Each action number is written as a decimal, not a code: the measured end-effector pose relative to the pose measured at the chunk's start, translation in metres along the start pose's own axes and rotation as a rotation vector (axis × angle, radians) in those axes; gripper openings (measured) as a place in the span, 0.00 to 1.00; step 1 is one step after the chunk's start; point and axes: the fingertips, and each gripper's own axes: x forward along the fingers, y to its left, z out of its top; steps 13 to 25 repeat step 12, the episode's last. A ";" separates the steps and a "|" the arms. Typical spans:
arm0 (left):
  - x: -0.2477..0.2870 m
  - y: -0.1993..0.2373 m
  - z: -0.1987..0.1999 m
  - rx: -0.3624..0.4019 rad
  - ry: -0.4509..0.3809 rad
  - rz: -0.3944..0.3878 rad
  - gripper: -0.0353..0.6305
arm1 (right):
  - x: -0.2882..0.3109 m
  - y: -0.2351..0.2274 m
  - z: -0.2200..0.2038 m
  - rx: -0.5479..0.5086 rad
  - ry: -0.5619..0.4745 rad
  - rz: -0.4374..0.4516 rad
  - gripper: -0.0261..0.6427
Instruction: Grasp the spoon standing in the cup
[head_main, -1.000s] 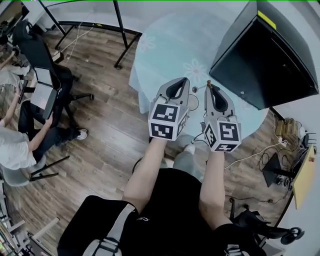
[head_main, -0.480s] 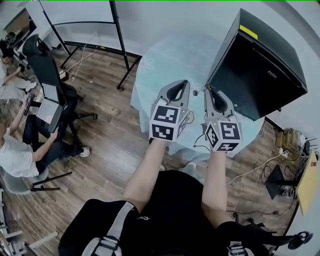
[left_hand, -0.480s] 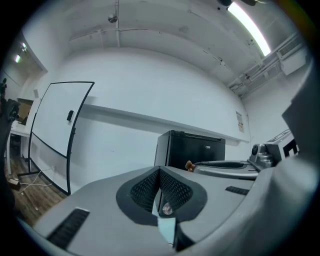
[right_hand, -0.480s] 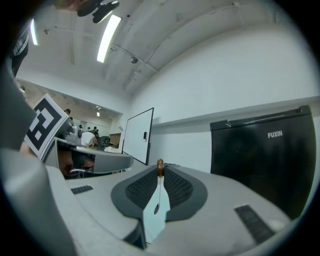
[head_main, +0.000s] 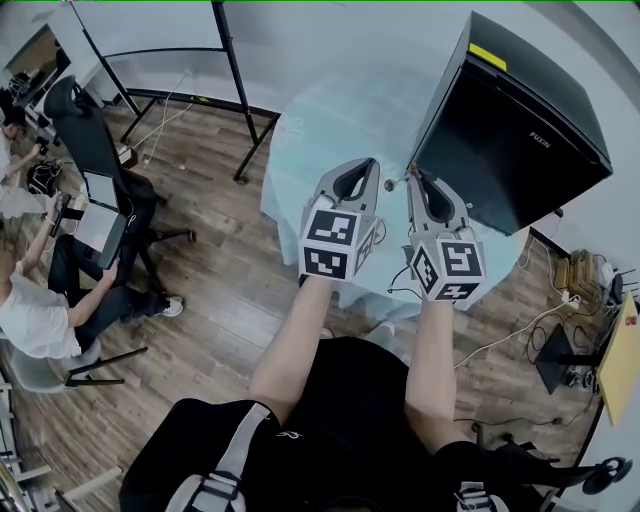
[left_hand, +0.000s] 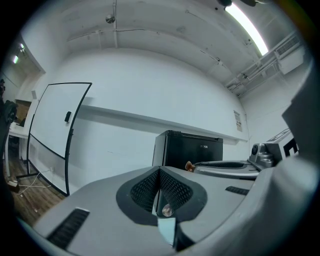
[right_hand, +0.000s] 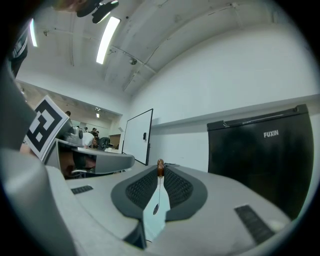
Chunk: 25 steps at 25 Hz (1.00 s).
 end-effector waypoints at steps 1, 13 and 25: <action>0.000 -0.001 0.000 0.002 0.000 0.000 0.07 | -0.001 -0.001 0.000 0.002 -0.001 0.000 0.10; 0.006 -0.002 -0.004 0.007 0.010 0.002 0.07 | 0.000 -0.006 -0.005 0.017 0.002 0.003 0.10; 0.006 -0.002 -0.004 0.007 0.010 0.002 0.07 | 0.000 -0.006 -0.005 0.017 0.002 0.003 0.10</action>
